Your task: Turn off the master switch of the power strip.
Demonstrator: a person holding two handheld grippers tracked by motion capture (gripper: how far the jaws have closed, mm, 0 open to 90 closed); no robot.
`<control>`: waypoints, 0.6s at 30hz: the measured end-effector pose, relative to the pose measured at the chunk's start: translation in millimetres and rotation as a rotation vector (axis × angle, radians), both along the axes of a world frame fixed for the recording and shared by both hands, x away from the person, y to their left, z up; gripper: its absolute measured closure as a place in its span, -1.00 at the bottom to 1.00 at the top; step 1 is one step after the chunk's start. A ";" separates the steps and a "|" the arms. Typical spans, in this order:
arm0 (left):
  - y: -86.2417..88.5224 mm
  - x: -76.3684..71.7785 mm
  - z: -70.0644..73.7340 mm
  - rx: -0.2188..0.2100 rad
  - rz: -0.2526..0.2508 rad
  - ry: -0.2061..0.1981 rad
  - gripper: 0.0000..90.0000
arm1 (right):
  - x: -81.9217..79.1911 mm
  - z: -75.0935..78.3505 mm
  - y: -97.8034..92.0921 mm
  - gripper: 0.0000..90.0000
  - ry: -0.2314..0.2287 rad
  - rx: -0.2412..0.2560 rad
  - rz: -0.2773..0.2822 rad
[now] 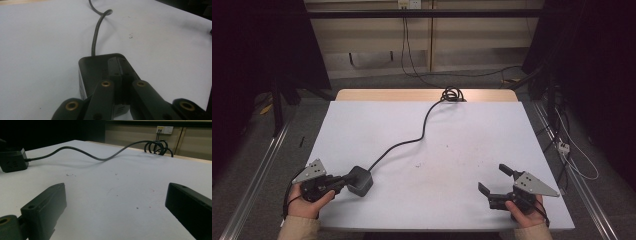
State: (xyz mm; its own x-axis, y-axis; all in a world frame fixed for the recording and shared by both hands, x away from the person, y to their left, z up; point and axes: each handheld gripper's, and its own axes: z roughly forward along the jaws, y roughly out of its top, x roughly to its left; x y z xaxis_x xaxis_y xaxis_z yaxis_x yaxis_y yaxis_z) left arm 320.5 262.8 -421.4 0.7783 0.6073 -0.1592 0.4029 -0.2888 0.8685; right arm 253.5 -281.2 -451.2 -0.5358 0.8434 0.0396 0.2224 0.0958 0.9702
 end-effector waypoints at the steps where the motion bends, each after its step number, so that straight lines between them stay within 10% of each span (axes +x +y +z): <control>1: -0.1 -0.1 0.0 0.001 0.000 0.001 1.00 | 0.0 0.0 0.0 -0.93 0.000 0.000 0.000; 18: -0.4 -2.4 -0.6 0.013 -0.004 -0.001 1.00 | -0.4 0.4 0.0 -0.93 -0.001 0.001 -0.001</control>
State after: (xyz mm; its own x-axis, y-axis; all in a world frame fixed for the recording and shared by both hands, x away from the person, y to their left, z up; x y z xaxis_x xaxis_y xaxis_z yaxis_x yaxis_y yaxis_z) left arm 318.1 262.4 -422.0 0.7807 0.6065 -0.1507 0.4012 -0.3016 0.8649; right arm 253.2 -281.1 -450.9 -0.5351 0.8438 0.0402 0.2217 0.0944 0.9705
